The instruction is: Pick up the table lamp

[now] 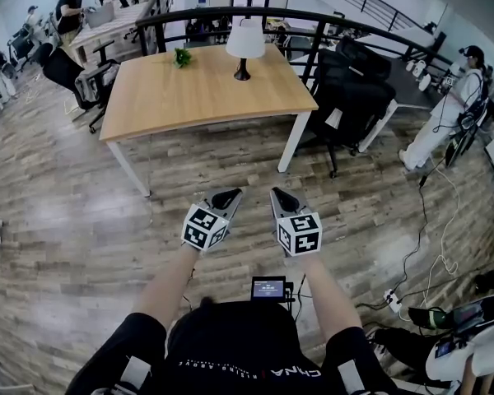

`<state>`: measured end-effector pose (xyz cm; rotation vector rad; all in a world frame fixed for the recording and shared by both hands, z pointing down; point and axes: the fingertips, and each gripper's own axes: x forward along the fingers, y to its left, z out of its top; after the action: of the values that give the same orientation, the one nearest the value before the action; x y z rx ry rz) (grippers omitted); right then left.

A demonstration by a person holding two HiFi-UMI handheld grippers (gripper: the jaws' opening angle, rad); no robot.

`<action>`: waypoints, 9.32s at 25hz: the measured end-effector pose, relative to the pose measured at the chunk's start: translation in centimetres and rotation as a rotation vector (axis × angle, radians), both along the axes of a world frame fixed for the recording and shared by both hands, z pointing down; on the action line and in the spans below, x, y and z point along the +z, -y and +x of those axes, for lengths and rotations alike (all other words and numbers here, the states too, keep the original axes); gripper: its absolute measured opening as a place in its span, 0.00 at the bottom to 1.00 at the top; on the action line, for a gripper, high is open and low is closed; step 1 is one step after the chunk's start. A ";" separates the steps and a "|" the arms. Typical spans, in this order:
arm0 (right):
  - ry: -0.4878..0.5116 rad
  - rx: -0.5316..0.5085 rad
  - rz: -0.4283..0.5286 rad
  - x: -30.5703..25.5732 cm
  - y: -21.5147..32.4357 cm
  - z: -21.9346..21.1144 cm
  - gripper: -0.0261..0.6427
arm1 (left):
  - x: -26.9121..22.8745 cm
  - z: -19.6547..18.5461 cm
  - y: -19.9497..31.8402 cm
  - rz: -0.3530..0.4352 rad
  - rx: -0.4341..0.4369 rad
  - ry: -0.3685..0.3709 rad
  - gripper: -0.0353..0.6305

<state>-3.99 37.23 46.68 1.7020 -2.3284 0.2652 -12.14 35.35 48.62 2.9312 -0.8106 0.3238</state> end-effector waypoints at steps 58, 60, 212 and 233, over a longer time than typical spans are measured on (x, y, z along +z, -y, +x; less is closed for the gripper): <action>0.119 0.019 -0.125 3.9 28.9 1.4 0.10 | 3.6 0.1 29.5 -0.122 0.017 -0.036 0.08; 0.105 0.017 -0.130 4.1 30.0 0.7 0.10 | 3.8 -0.4 30.6 -0.136 0.016 -0.049 0.08; 0.173 -0.047 0.518 8.6 106.6 13.8 0.18 | 1.5 14.5 97.4 0.019 -0.128 -0.030 0.31; 0.208 -0.053 0.592 2.0 101.8 14.7 0.18 | -9.0 10.9 97.2 0.099 -0.206 -0.233 0.31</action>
<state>10.74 -64.58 48.71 1.9249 -2.7946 -0.3074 -1.21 -61.89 39.62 2.8638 -1.1063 -0.0746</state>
